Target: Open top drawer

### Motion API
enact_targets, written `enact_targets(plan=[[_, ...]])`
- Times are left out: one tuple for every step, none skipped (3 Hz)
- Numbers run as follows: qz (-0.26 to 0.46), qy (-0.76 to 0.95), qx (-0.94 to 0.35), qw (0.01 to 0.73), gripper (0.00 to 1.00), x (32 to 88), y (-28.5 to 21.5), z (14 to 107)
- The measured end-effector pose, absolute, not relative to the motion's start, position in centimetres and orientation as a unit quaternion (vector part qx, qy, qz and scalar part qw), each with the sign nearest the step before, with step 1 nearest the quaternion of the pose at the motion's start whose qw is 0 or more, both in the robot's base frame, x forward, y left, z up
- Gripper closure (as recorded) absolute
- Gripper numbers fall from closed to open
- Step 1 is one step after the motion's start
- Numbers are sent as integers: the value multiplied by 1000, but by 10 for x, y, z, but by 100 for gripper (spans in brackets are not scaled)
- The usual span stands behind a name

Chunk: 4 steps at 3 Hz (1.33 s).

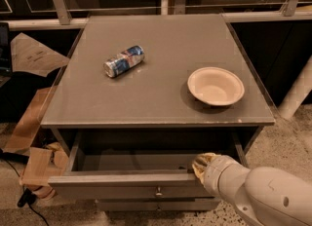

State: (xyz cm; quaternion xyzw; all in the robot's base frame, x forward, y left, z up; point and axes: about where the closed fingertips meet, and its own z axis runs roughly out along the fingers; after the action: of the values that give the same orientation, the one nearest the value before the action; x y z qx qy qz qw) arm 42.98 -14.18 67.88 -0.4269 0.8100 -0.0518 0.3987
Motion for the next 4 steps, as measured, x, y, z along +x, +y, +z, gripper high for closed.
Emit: enact_targets(plan=[[-52, 810, -427, 399, 100, 430, -142, 679], [-62, 808, -426, 402, 100, 441, -144, 682], [-76, 812, -431, 387, 100, 448, -157, 669], [-73, 816, -435, 374, 100, 448, -161, 658]])
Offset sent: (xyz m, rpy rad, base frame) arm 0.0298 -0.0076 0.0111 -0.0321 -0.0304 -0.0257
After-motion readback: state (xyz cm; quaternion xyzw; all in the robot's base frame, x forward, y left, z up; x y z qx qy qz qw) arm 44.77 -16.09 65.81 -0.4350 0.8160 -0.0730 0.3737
